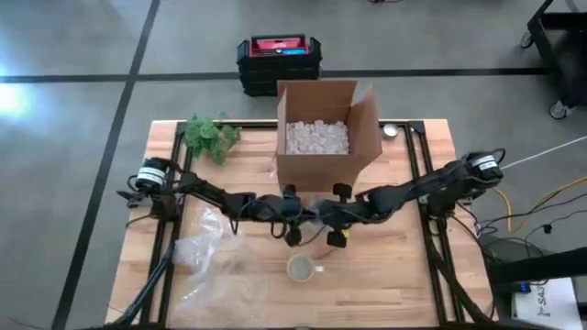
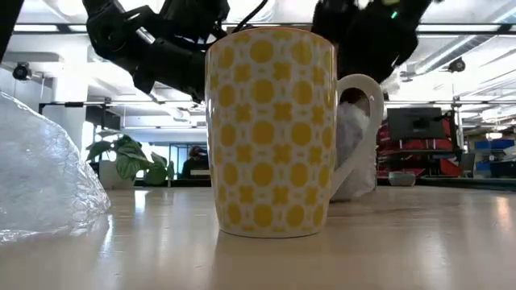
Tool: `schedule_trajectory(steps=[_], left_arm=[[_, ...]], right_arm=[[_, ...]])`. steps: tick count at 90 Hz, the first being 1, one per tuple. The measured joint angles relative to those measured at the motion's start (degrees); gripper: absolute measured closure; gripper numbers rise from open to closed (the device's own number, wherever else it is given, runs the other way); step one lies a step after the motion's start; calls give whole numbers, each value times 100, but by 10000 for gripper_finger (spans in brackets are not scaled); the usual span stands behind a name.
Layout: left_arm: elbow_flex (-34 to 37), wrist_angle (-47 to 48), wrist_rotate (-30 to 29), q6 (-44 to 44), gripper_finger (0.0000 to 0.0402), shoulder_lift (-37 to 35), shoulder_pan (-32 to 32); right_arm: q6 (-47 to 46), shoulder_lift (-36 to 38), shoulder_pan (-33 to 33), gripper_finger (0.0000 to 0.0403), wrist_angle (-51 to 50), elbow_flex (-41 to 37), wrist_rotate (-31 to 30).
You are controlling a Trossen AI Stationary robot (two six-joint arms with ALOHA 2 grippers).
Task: Wrap mug
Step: Wrap the purple mug with bubble wrap
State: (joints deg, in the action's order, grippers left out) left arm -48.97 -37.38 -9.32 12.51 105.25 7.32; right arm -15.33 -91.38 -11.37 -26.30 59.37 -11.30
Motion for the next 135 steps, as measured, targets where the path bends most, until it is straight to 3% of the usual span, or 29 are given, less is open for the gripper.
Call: schedule_trajectory(steps=[22,35,73,98,121,135], left_arm=[[-19,265,31,-90,402,-365,66],[-257,262,389,-175,402,-596,91],[-572,580,545,-199,402,208,79],[-549,684,540,-188,402,197,76],[-540,677,531,-186,402,199,74],[-531,657,520,-185,402,201,74]], right_arm=[[205,-417,201,401,30,148,343],[347,-439,199,401,-7,287,368],[426,-445,194,401,-80,350,386],[399,-121,188,401,-1625,1157,545],[153,-371,293,401,-750,634,1223],[29,-646,397,401,-366,450,1312]])
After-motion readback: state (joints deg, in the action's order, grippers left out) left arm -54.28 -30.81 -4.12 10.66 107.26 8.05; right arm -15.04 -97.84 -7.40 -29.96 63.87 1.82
